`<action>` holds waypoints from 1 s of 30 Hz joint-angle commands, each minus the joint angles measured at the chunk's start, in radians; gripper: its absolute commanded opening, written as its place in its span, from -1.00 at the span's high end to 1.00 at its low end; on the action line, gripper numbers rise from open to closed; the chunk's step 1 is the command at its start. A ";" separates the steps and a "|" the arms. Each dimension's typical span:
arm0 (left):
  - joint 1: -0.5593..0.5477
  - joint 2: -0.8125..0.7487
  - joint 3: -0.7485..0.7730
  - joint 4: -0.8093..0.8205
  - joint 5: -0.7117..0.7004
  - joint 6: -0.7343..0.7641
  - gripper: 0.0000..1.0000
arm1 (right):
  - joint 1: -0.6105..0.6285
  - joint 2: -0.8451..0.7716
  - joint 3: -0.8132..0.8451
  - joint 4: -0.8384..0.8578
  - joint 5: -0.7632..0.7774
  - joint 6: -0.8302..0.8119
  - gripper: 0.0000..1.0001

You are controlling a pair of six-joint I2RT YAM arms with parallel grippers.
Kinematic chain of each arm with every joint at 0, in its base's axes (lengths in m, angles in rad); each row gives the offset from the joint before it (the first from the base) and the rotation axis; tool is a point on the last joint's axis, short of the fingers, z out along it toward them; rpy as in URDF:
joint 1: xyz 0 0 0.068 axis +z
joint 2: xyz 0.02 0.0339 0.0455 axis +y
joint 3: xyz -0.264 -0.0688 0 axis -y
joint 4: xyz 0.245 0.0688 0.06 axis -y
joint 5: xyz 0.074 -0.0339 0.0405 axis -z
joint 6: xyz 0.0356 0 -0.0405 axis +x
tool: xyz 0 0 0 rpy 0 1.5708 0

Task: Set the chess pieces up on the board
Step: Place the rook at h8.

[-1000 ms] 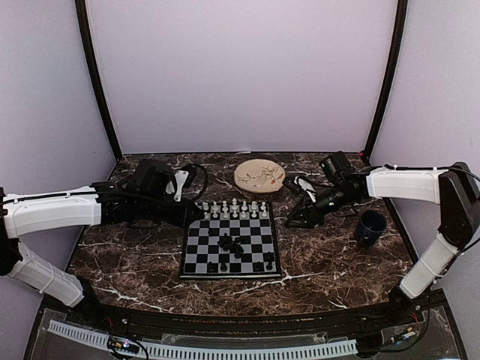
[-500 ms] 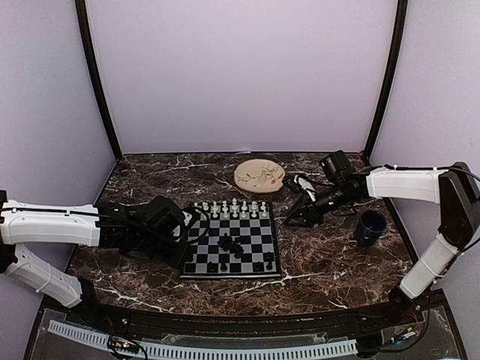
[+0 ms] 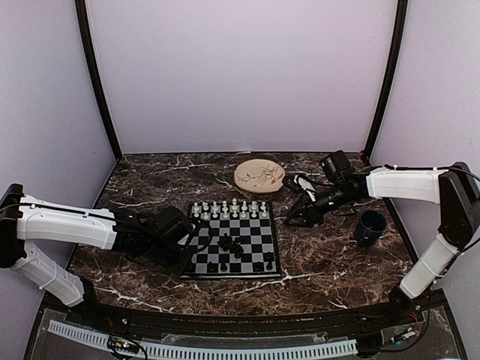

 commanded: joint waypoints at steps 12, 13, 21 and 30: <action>-0.004 0.056 -0.008 0.040 -0.022 -0.001 0.73 | -0.001 -0.008 0.005 0.012 -0.008 -0.011 0.19; -0.004 0.060 -0.008 0.040 -0.022 -0.001 0.73 | -0.001 -0.008 0.004 0.012 -0.008 -0.012 0.19; -0.004 0.068 -0.004 0.018 -0.028 -0.003 0.62 | -0.001 -0.005 0.008 0.008 -0.012 -0.013 0.20; -0.004 0.066 0.004 -0.003 -0.049 -0.009 0.56 | -0.001 -0.005 0.011 0.004 -0.017 -0.014 0.19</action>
